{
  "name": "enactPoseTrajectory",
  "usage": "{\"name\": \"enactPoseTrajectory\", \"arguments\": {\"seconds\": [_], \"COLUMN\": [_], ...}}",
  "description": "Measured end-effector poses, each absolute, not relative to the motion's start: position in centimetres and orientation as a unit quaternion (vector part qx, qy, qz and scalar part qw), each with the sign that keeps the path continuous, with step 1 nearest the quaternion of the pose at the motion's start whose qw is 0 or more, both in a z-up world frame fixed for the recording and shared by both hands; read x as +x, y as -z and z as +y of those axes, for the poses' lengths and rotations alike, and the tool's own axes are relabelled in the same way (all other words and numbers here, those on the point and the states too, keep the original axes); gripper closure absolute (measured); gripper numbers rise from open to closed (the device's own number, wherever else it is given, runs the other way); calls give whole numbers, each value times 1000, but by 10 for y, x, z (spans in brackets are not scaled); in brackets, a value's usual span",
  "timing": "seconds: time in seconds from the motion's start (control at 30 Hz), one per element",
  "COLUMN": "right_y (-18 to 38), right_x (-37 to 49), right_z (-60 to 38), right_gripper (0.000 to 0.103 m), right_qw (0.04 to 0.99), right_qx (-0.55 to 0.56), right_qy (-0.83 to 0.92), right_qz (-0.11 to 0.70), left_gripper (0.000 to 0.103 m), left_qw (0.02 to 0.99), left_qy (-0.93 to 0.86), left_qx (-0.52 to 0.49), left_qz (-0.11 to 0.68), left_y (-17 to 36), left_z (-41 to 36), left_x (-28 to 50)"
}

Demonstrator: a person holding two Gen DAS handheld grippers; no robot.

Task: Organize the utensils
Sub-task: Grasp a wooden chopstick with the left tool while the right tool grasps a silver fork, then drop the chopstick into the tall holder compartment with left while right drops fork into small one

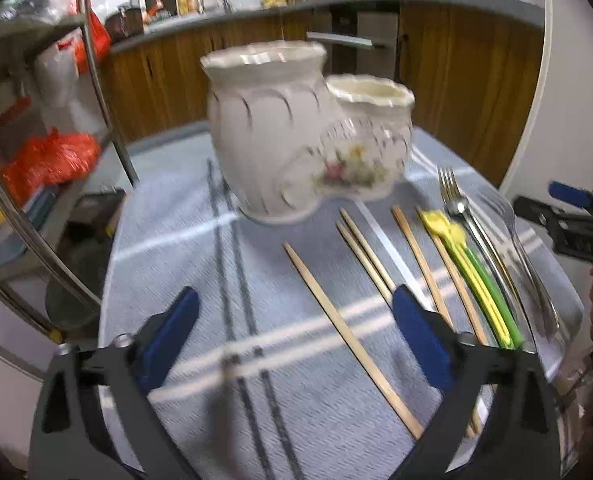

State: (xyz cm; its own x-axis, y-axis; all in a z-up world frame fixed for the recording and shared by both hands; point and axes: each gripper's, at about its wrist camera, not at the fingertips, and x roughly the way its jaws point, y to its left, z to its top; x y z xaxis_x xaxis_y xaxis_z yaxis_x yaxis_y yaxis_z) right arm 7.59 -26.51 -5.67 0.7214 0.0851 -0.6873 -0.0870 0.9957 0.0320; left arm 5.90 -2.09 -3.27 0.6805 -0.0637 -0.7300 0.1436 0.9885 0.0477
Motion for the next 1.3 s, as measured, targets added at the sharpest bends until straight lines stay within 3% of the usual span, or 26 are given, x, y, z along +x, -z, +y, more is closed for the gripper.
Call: {"name": "enactPoseTrajectory", "arguments": {"seconds": [0.1, 0.27, 0.37, 0.43, 0.47, 0.6, 0.83, 1.03, 1.2, 1.3], "right_y": [60, 68, 71, 74, 75, 72, 41, 3, -12, -17], "right_x": [86, 98, 104, 109, 110, 110, 87, 61, 51, 47], "right_z": [-261, -260, -261, -264, -266, -269, -265, -254, -244, -240], "right_gripper": [35, 55, 66, 73, 75, 97, 99, 99, 98, 99], "right_qw": [921, 914, 911, 907, 906, 906, 928, 951, 957, 959], "right_qx": [-2, -5, -1, 7, 12, 26, 27, 14, -5, -6], "right_qy": [-55, -63, -65, -67, -70, -88, -114, -141, -145, -151], "right_qz": [386, 402, 408, 416, 418, 413, 354, 276, 250, 239], "left_gripper": [35, 49, 63, 85, 90, 96, 103, 103, 103, 98], "left_qw": [902, 892, 895, 893, 891, 889, 904, 926, 913, 898], "left_qy": [58, 66, 66, 65, 66, 69, 108, 134, 141, 162], "left_qx": [57, 53, 64, 75, 77, 74, 46, 43, 53, 61], "left_qz": [423, 443, 436, 439, 443, 447, 412, 349, 378, 404], "left_y": [44, 55, 55, 54, 53, 52, 39, 21, 28, 35], "left_z": [-25, -28, -31, -31, -30, -17, 5, 16, 17, 7], "left_x": [60, 59, 62, 68, 72, 78, 67, 52, 60, 61]}}
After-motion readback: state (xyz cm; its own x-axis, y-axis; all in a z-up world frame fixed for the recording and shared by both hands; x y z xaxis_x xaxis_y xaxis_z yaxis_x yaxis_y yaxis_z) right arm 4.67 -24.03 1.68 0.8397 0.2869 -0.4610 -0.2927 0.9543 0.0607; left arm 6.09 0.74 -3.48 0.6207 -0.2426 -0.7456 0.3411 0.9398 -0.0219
